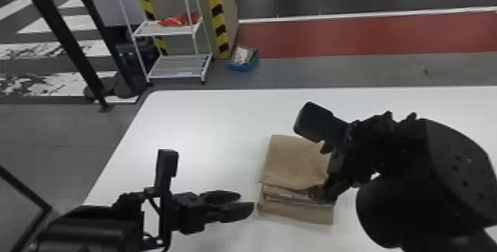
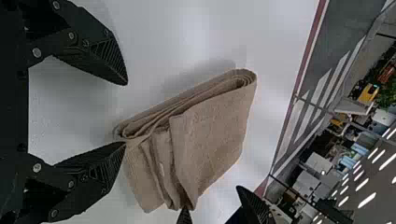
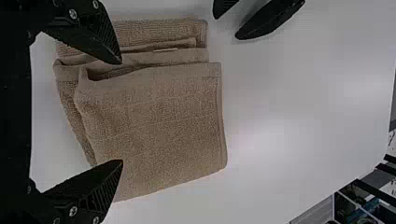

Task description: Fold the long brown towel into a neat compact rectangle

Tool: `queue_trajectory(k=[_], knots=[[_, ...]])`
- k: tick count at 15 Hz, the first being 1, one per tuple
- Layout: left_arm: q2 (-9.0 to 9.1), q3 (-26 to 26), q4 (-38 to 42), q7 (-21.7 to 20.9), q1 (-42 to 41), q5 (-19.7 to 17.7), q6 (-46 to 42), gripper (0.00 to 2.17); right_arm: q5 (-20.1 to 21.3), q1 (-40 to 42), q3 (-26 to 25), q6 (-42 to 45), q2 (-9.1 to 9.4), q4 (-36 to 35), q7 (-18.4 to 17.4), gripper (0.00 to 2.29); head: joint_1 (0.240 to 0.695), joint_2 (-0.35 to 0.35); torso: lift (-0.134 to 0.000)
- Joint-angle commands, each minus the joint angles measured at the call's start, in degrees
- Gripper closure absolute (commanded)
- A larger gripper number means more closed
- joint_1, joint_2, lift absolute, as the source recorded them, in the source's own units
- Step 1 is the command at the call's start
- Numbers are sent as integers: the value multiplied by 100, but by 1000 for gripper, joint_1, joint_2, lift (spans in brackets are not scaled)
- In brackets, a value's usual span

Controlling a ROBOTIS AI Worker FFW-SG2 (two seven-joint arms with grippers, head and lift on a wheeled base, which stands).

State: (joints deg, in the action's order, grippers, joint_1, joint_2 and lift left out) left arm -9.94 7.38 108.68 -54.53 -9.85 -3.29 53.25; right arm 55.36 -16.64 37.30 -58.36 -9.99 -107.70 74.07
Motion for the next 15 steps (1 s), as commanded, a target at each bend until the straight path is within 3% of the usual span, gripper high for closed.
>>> queue_trajectory(k=[1, 2, 3, 4, 5, 11, 15], knots=[[62, -61, 136, -23, -114, -5, -3, 518, 1, -41, 49, 39, 85, 108, -16, 151, 695, 171, -124], [79, -88, 145, -58, -131, -23, -21, 572, 1, -41, 49, 57, 102, 108, -25, 151, 695, 170, -124], [115, -114, 163, -76, -149, -23, -56, 1106, 1, -41, 49, 57, 129, 117, -33, 151, 695, 169, -124], [150, -140, 171, -14, -149, -5, -56, 1467, 1, -41, 40, 75, 155, 135, -51, 151, 695, 165, -124], [176, -184, 180, 4, -158, 12, -38, 1598, 1, -24, 49, 92, 181, 135, -68, 151, 695, 163, -124], [264, -255, 330, 21, -272, 12, -21, 1598, 160, -6, 172, 110, 261, 249, -16, 151, 695, 154, -124], [264, -255, 356, 39, -272, 39, -3, 1598, 441, -129, 568, 127, 252, 539, 11, 188, 695, 156, -124]])
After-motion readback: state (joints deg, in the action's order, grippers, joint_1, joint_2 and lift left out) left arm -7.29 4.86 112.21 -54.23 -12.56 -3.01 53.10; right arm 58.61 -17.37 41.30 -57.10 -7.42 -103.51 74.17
